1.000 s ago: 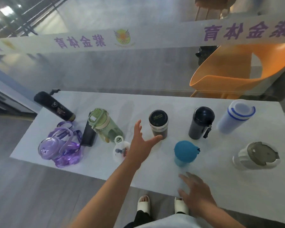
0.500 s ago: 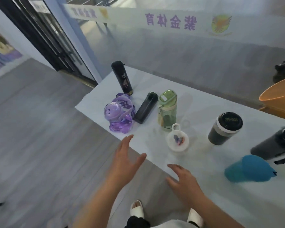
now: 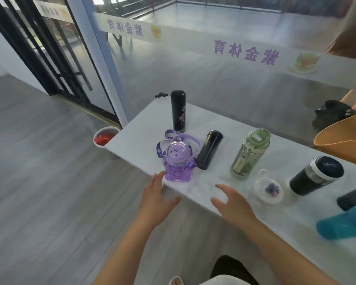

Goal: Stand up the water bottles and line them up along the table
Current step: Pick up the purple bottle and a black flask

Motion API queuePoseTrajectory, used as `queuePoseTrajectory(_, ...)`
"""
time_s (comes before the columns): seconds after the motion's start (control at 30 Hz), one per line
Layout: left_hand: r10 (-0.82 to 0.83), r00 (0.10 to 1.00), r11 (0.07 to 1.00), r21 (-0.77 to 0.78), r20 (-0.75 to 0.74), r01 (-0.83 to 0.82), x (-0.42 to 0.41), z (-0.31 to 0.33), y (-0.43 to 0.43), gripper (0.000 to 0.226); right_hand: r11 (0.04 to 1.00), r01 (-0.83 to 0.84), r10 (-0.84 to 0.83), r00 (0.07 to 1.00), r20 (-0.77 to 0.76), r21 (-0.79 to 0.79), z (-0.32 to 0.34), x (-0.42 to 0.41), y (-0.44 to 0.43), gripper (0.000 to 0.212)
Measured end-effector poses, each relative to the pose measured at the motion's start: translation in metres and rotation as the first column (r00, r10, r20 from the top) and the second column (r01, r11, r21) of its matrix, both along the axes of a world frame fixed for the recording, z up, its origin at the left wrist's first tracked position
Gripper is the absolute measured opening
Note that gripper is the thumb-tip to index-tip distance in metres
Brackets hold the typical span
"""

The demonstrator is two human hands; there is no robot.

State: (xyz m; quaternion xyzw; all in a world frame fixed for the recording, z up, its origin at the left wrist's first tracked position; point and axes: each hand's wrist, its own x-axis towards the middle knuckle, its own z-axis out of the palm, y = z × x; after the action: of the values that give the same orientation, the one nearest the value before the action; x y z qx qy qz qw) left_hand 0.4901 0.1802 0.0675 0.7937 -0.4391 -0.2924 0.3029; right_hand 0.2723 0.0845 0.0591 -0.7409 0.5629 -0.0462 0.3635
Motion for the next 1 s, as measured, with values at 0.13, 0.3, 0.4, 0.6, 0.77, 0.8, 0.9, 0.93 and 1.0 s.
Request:
queuePoseTrajectory(0.13, -0.114, 0.989, 0.993, 0.013, 0.092, 0.114, 0.032, 0.009, -0.042, 0.093, 0.995, 0.061, -0.062, 0.998, -0.005, -0.074, 0.025, 0.043, -0.049, 0.059)
queuePoseTrajectory(0.3, -0.258, 0.962, 0.963, 0.107, 0.089, 0.248, 0.053, 0.010, -0.103, 0.105, 0.973, 0.220, -0.215, 0.974, 0.068, -0.068, 0.023, 0.095, -0.137, 0.062)
queuePoseTrajectory(0.4, -0.324, 0.942, 0.940, 0.146, 0.085, 0.310, 0.061, 0.001, -0.128, 0.107, 0.930, 0.359, -0.364, 0.927, 0.084, 0.074, -0.003, 0.111, -0.189, 0.071)
queuePoseTrajectory(0.6, -0.409, 0.912, 0.904, 0.151, 0.027, 0.401, 0.089, -0.019, -0.161, 0.104, 0.806, 0.538, -0.560, 0.828, 0.023, 0.248, -0.057, 0.129, -0.254, 0.096)
queuePoseTrajectory(0.77, -0.501, 0.859, 0.853, 0.108, -0.104, 0.510, 0.103, -0.023, -0.168, 0.095, 0.737, 0.625, -0.641, 0.767, -0.026, 0.256, -0.082, 0.138, -0.272, 0.082)
queuePoseTrajectory(0.8, -0.512, 0.849, 0.845, 0.104, -0.127, 0.525, 0.107, -0.023, -0.170, 0.093, 0.725, 0.644, -0.658, 0.753, -0.033, 0.246, -0.084, 0.139, -0.274, 0.074)
queuePoseTrajectory(0.9, -0.555, 0.816, 0.813, 0.105, -0.162, 0.573, 0.118, -0.021, -0.177, 0.087, 0.709, 0.666, -0.681, 0.732, -0.020, 0.232, -0.081, 0.142, -0.274, 0.062)
queuePoseTrajectory(0.93, -0.575, 0.802, 0.798, 0.106, -0.163, 0.593, 0.121, -0.021, -0.179, 0.086, 0.714, 0.667, -0.683, 0.731, 0.002, 0.213, -0.076, 0.142, -0.274, 0.062)
queuePoseTrajectory(1.0, -0.612, 0.772, 0.766, 0.116, -0.172, 0.633, 0.125, -0.021, -0.185, 0.085, 0.729, 0.666, -0.681, 0.728, 0.080, 0.156, -0.064, 0.142, -0.273, 0.068)
